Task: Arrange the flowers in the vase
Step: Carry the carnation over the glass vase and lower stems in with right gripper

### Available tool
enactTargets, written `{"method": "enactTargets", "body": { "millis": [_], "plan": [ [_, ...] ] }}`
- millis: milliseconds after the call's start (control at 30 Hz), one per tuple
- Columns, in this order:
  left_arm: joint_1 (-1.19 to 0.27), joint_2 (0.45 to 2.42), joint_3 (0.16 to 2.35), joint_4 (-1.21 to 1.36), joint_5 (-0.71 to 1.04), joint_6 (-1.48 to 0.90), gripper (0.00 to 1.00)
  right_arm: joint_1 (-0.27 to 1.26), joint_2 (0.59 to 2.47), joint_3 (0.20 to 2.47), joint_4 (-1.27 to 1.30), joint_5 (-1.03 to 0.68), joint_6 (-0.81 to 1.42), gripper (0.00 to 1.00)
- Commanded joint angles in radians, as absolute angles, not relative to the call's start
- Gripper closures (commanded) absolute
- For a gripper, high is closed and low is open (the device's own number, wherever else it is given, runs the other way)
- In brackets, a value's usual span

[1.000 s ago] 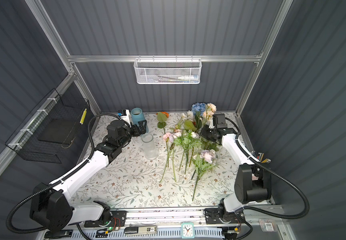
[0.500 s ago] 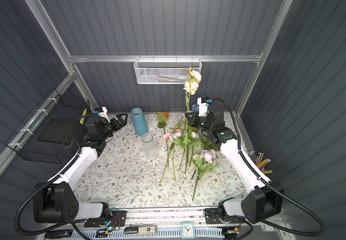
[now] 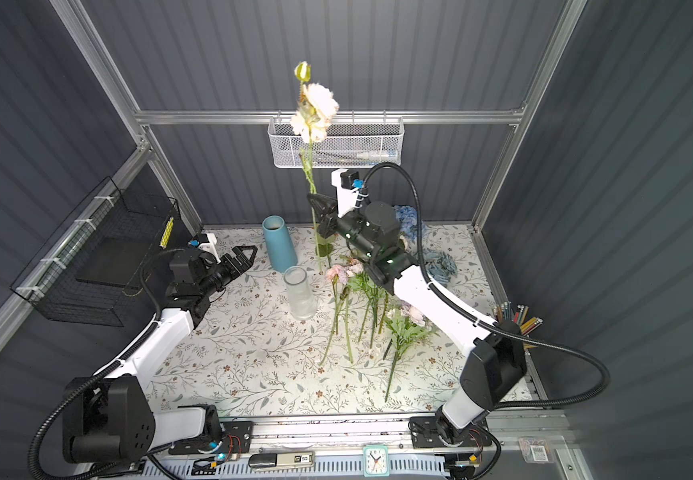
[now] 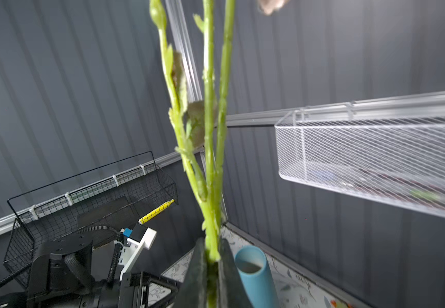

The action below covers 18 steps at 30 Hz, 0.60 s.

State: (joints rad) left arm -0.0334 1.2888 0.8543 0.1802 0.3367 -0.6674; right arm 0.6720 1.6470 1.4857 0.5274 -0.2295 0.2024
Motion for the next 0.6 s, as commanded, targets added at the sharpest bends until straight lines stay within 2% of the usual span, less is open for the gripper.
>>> {"method": "enactTargets", "body": {
  "millis": [0,300,567],
  "plan": [
    [-0.032,1.292,0.857,0.183,0.414,-0.68,0.0,0.705,1.728,1.552,0.75,-0.188,0.09,1.0],
    [-0.031,1.268,0.854,0.13,0.428,-0.633,0.0,0.754,1.887,1.631,0.763,-0.189,0.113,1.0],
    [-0.031,1.236,0.86,0.129,0.437,-0.591,0.0,0.803,1.85,1.441,0.773,-0.142,0.114,1.0]
  ]
}}
